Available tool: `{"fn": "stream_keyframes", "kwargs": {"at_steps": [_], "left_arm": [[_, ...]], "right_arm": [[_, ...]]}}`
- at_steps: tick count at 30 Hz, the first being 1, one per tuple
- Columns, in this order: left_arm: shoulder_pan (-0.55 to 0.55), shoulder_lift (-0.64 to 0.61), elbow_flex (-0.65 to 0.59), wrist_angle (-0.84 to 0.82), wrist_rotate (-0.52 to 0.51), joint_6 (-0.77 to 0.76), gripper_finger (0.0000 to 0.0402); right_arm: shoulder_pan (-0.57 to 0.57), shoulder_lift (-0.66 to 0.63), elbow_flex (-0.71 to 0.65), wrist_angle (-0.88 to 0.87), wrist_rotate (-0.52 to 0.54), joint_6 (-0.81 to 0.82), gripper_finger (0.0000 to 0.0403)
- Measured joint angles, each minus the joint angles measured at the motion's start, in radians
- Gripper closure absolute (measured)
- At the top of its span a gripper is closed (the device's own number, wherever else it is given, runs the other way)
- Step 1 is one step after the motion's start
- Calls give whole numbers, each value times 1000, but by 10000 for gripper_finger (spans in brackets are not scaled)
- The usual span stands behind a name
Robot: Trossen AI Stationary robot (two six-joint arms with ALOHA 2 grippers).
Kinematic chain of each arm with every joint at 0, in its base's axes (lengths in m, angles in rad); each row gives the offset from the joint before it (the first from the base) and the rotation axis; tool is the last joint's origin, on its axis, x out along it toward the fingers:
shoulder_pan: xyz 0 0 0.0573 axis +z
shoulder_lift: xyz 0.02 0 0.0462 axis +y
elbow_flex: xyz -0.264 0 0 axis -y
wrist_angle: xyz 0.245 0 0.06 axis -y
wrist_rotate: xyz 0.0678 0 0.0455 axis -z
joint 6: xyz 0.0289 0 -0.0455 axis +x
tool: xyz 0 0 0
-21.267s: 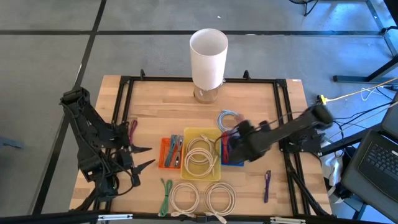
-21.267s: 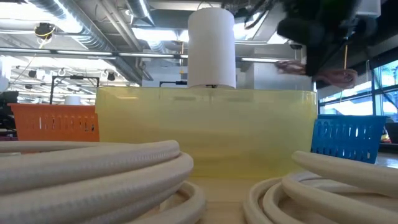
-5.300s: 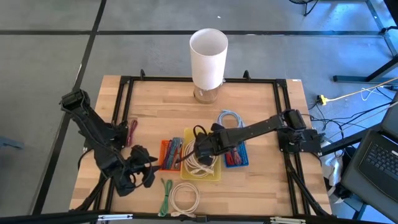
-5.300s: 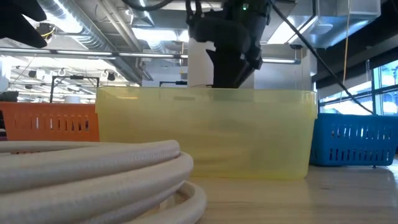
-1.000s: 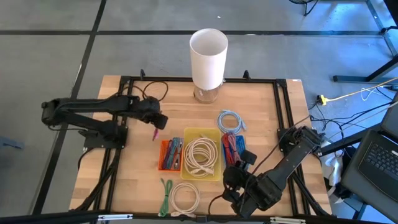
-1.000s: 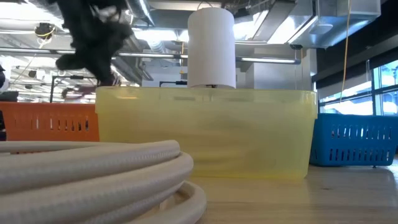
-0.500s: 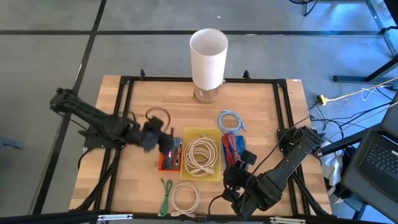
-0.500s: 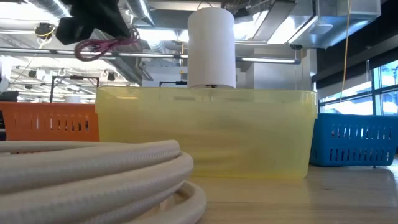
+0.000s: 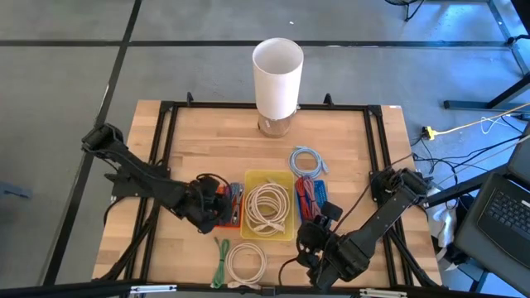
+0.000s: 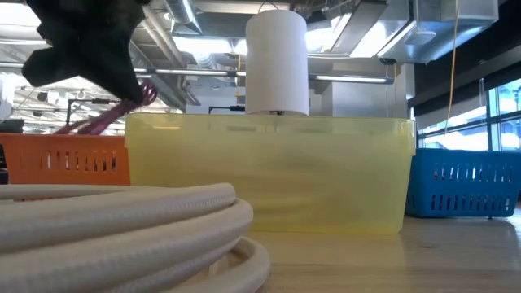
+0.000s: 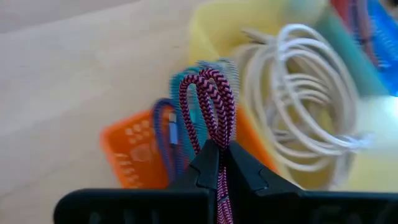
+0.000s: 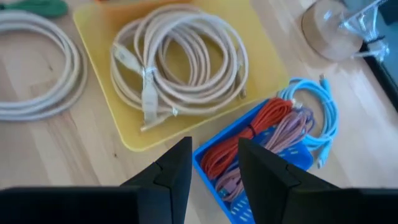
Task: Pick & Place USB Port
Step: Put the black and pink charger cable into the orange bin, then put the green charger cable into the blue bin
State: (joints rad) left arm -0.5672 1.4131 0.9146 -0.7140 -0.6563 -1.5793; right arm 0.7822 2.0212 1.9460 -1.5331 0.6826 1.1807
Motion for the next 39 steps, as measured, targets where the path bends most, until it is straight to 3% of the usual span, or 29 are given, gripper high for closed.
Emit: {"fn": "stream_keyframes", "kwargs": {"at_steps": [5, 16, 21, 32, 39], "left_arm": [[35, 14, -10, -56, 4, -31, 398], [125, 135, -21, -43, 120, 3, 398], [139, 157, -21, -35, 111, 11, 392], [128, 105, -22, 16, 79, 101, 317], [121, 32, -21, 15, 75, 134, 247]], "right_arm": [[0, 0, -35, 5, -22, 24, 271], [0, 0, -42, 15, -24, 23, 271], [0, 0, -42, 14, -24, 20, 271], [0, 0, -42, 15, -24, 20, 271], [0, 0, -42, 19, -24, 20, 271]]}}
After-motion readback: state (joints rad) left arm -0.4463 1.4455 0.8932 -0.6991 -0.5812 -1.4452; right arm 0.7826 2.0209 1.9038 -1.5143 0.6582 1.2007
